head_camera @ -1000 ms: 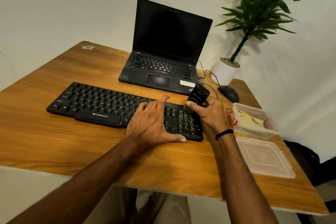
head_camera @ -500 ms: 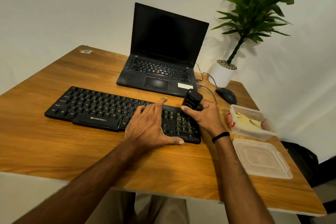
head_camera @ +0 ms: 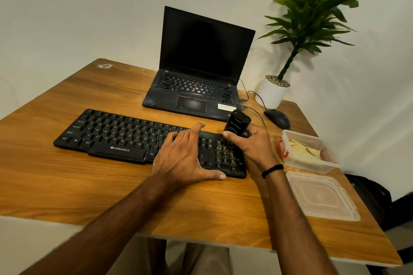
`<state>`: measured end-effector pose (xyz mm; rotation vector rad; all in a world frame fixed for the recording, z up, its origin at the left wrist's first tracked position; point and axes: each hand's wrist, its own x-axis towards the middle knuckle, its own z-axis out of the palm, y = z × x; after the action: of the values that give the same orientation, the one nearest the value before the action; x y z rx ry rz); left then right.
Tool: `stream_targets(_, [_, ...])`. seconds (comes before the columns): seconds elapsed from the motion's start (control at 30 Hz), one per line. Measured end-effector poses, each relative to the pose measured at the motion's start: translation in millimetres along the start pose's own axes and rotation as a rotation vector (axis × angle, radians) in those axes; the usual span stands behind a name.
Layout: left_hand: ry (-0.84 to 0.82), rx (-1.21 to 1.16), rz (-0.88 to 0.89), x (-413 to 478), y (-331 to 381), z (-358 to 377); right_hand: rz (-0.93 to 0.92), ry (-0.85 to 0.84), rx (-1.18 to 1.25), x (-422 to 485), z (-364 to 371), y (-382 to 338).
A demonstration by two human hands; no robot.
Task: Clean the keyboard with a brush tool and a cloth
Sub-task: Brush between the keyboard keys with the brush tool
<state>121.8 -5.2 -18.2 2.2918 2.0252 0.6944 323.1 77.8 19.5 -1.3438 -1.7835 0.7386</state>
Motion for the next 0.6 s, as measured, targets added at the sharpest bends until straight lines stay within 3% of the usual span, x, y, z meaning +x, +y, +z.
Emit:
stream_targets(0.17, [0.000,-0.001,0.006,-0.9,0.6,-0.4,0.029,0.261,-0.103,8.6,-4.9,2.3])
stream_targets(0.3, [-0.010,0.029,0.005,-0.1,0.8,-1.0,0.056,0.160,0.084,3.2,-7.6,5.6])
stream_targets(0.37, [-0.011,0.028,0.007,-0.4,0.7,-1.2,0.043,0.099,0.060,3.1,-6.6,3.2])
stream_targets(0.5, [-0.008,0.030,0.008,-0.9,0.6,-0.9,0.050,0.295,-0.104,6.5,-0.7,-0.5])
stream_targets(0.6, [-0.019,0.029,0.007,-1.0,0.3,-2.0,0.071,0.161,0.082,2.4,-3.5,0.7])
